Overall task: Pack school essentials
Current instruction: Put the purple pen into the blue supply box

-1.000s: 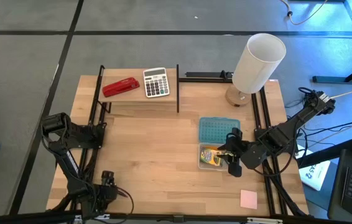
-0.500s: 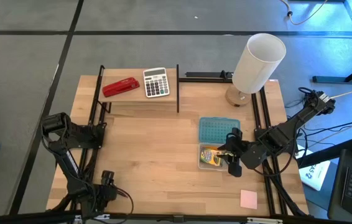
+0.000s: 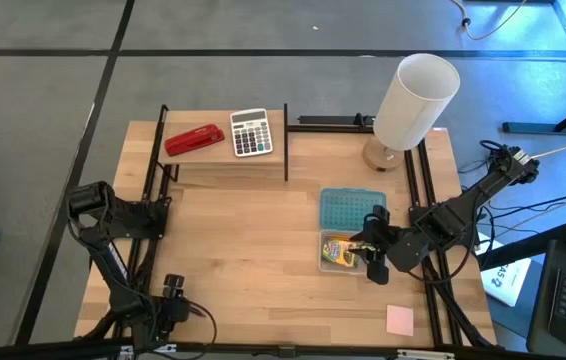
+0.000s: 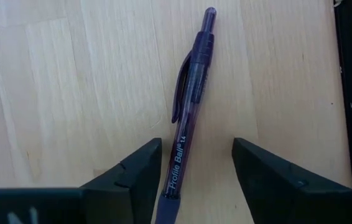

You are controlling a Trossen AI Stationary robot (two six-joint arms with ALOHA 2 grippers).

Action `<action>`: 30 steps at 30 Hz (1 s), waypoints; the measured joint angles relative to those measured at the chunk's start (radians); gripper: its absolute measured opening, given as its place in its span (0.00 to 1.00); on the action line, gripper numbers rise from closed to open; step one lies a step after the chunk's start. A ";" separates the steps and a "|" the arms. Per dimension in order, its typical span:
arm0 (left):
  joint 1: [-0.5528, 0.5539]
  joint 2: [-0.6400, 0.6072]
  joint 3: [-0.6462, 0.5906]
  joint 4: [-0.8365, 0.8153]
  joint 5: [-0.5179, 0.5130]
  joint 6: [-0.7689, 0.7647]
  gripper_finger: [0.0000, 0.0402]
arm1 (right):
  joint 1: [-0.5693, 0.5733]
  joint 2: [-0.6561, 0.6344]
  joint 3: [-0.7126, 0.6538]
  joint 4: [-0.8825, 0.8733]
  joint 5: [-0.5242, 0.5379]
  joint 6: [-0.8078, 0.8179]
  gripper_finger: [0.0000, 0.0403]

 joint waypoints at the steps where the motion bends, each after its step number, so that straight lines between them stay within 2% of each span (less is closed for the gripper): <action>1: 0.000 0.001 0.000 0.000 -0.001 0.001 0.48 | 0.000 0.000 0.000 0.000 0.000 0.000 0.35; 14: 0.000 0.002 0.000 0.000 -0.007 0.023 0.46 | 0.000 0.000 0.000 0.000 0.000 0.000 0.35; 30: 0.002 0.005 -0.002 -0.001 -0.018 0.041 0.24 | 0.000 0.000 0.000 0.000 0.000 0.000 0.35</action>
